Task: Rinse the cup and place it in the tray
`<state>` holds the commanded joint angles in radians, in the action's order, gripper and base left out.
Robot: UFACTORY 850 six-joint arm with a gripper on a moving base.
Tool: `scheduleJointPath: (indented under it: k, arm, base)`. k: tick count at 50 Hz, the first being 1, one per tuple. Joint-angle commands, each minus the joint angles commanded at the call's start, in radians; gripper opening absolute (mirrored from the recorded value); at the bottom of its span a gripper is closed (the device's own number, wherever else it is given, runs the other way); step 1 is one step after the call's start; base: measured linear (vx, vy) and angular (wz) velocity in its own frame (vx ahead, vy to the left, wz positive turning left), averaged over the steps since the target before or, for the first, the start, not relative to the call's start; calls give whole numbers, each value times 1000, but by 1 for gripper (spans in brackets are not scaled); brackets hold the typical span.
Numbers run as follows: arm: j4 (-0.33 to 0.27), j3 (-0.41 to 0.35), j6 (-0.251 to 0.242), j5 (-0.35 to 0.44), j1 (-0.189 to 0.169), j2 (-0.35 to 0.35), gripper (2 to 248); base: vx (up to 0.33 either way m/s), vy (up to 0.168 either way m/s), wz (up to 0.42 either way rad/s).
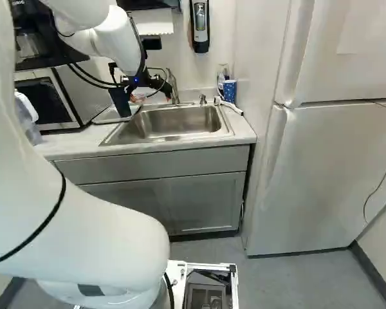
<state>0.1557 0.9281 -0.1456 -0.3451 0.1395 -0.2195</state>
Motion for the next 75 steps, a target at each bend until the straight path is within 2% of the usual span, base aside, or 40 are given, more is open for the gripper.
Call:
scheduleJointPath:
  k: [75]
  arm:
    - [0, 0, 0, 0, 0, 0, 247]
  base:
    - [-114, -2, 6]
